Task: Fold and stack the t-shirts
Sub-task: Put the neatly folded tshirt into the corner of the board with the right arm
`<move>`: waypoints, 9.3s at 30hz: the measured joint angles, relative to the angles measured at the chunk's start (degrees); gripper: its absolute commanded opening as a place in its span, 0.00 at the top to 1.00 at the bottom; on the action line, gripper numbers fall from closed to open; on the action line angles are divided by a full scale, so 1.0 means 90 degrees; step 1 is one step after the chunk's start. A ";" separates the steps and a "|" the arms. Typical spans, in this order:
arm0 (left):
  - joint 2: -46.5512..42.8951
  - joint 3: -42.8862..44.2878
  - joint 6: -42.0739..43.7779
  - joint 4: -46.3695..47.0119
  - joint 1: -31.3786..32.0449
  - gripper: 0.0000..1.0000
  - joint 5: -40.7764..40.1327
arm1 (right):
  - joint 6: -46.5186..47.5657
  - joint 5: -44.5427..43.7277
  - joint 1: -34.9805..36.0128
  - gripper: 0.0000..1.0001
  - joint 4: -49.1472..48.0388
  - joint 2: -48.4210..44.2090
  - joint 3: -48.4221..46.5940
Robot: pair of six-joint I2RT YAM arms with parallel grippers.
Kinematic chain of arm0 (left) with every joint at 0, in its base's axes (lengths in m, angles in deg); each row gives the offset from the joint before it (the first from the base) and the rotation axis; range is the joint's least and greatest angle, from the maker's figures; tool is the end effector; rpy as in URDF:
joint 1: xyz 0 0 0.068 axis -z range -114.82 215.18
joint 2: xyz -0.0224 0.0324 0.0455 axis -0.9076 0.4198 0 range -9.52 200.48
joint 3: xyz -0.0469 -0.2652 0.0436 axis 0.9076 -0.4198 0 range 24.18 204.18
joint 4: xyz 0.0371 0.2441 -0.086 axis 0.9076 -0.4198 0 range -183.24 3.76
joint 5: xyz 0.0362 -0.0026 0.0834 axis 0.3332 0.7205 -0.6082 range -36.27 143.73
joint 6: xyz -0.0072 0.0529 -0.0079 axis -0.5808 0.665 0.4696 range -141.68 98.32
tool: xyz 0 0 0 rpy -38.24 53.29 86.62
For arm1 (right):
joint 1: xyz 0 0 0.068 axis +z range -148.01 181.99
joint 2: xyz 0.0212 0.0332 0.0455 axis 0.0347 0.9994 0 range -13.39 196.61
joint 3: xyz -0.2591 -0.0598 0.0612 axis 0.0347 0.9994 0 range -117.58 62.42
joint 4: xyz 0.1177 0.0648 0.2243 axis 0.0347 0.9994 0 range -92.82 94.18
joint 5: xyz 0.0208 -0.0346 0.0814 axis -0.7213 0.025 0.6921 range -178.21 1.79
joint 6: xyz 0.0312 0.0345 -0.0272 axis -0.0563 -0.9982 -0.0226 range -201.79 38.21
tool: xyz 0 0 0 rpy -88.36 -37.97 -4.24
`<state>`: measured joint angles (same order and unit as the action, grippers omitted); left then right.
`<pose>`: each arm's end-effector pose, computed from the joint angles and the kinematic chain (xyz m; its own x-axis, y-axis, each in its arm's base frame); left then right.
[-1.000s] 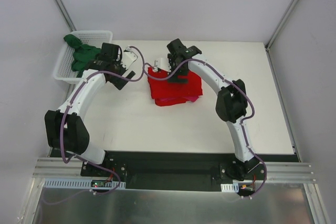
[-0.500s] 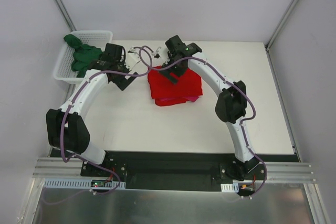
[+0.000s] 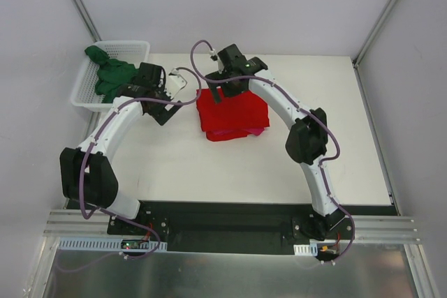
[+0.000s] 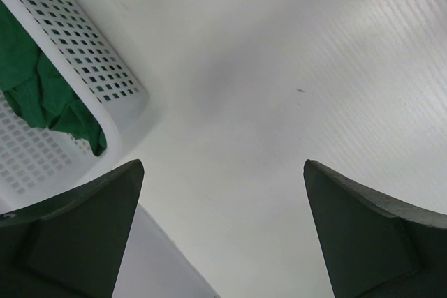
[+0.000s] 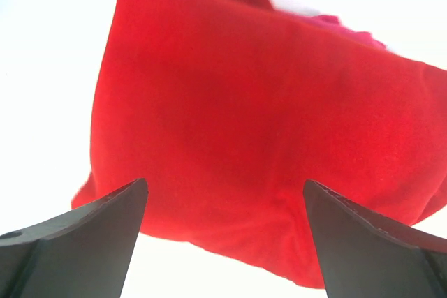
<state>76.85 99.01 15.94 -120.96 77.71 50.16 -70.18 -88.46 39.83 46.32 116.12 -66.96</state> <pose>0.3236 -0.0696 0.3076 -0.4521 0.7247 -0.5200 0.5688 0.6833 0.4578 0.3986 0.3096 0.2936 -0.4633 -0.6148 -0.6383 -0.7192 0.6817 -0.1345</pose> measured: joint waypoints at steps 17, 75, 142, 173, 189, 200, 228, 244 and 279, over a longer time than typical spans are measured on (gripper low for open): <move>-0.1231 -0.1297 -0.0634 -0.0083 -0.0403 0.01 0.0464 | -0.1115 -0.1348 0.0046 0.04 -0.0221 0.0073 0.0391; -0.1158 -0.1105 -0.0573 -0.0187 -0.0406 0.01 0.0726 | -0.0389 -0.1183 -0.1027 0.04 -0.0668 -0.1173 0.3456; -0.0087 0.0095 -0.0444 -0.0189 0.0284 0.01 0.0894 | 0.3007 -0.0367 -0.5734 0.04 -0.0100 -0.4575 0.7895; 0.0121 0.0172 -0.0408 -0.0189 0.0529 0.01 0.0833 | 0.4311 -0.0391 -0.7303 0.04 -0.0104 -0.4670 0.8121; 0.0121 0.0170 -0.0369 -0.0189 0.0532 0.01 0.0823 | 0.4359 -0.0386 -0.7346 0.04 -0.0083 -0.4694 0.8121; 0.0119 0.0170 -0.0226 -0.0189 0.0546 0.01 0.0741 | 0.4172 -0.0452 -0.7393 0.04 0.0726 -0.5183 0.7580; 0.0124 0.0571 -0.0211 -0.0180 0.0656 0.01 0.0709 | 0.3053 0.1464 -0.6900 0.04 0.1991 -0.6203 0.6290; -0.0148 0.0194 -0.0209 -0.0199 0.0656 0.01 0.0709 | 0.2963 0.2040 -0.5841 0.04 0.1139 -0.5644 0.7240; -0.0267 -0.0063 -0.0078 -0.0197 0.0656 0.01 0.0699 | 0.3177 0.2205 -0.5141 0.04 0.1039 -0.5712 0.6533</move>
<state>74.45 98.44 15.24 -122.73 83.61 56.46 -41.59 -68.61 -6.44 55.68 64.71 -8.17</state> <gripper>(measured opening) 0.993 0.966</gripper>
